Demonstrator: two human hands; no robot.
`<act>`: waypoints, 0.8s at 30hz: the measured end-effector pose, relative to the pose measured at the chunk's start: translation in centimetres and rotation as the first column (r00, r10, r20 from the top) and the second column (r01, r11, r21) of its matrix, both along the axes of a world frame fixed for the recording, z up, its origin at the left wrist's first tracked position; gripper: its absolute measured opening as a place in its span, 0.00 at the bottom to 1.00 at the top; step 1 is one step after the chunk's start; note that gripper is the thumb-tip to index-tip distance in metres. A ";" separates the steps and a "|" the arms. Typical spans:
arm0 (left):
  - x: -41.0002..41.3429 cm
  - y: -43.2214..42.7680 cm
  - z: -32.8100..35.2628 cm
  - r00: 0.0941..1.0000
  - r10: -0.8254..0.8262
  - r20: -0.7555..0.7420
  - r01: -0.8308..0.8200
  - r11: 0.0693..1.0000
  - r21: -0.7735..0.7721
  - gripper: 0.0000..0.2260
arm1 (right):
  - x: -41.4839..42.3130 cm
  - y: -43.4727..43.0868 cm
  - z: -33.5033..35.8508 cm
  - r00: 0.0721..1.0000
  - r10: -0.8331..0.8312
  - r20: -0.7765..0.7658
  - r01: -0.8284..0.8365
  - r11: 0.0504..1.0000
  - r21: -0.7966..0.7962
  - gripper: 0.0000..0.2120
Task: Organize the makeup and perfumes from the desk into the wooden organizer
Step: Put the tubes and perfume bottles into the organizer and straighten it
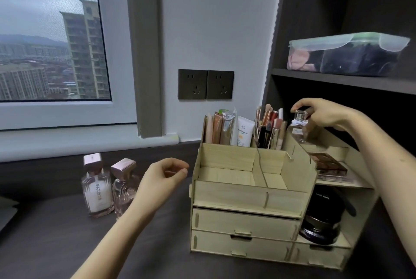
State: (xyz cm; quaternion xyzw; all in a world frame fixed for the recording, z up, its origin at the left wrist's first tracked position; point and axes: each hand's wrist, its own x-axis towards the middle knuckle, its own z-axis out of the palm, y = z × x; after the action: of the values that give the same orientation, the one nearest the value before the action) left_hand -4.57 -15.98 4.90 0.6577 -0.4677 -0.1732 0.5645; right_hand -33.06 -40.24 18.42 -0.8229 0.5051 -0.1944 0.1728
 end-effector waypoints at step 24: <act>1.0 3.1 -0.3 0.995 0.100 -0.014 -0.100 0.995 -0.018 0.07 | 4.3 12.3 1.0 0.956 0.220 0.192 -0.115 0.887 -0.447 0.30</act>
State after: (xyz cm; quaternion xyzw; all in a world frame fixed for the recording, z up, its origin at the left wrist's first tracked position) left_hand -3.54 -12.90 4.64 0.6738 -0.4320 -0.1448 0.5817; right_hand -28.72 -27.98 19.41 -0.8521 0.3519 -0.3825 0.0622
